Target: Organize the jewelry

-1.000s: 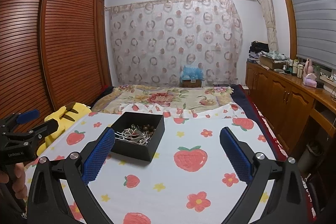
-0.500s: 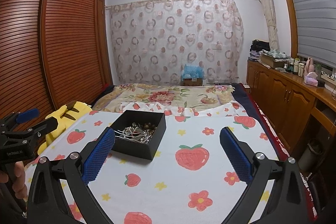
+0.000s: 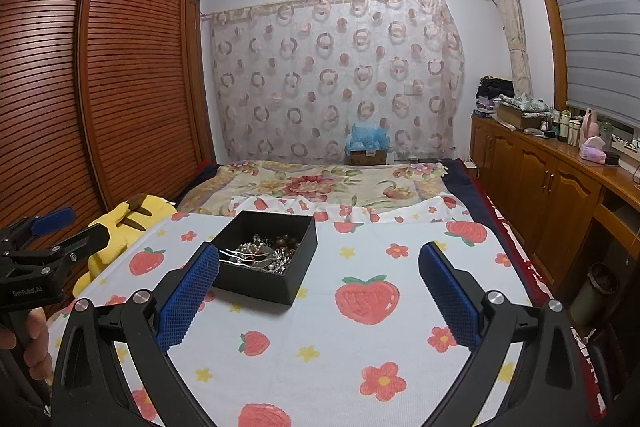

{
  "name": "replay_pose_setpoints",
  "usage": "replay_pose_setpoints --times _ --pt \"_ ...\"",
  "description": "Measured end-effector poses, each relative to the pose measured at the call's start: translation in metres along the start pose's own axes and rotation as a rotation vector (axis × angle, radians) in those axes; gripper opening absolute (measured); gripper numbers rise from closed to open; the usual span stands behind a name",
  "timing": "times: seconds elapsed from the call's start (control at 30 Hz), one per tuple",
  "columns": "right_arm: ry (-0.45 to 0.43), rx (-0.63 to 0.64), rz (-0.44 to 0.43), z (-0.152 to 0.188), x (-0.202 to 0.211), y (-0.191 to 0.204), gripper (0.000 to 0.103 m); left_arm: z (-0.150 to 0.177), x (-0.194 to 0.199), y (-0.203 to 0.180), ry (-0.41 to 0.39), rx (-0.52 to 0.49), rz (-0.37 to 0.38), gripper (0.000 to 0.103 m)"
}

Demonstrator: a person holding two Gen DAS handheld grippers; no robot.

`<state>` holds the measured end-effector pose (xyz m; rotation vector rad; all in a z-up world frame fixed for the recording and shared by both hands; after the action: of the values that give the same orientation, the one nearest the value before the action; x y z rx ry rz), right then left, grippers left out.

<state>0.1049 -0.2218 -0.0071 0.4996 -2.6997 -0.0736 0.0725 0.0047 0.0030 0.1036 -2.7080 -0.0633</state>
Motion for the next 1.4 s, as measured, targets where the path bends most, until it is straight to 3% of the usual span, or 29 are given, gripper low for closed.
replay_pose_setpoints --times 1.4 --pt "0.000 0.000 -0.005 0.0000 0.0006 0.0003 0.101 -0.0018 0.0037 -0.0034 -0.005 0.005 -0.001 0.096"
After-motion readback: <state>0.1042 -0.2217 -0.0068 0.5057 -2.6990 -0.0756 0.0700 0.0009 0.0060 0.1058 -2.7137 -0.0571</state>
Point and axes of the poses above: each gripper's, at about its wrist camera, not at the fingertips, and x roughly against the way its jaws point, y to its left, z to its underside, the point moved 4 cm from there along -x, roughly the way its jaws point, and after that the axes turned 5 degrees about -z, right-handed, at the moved point
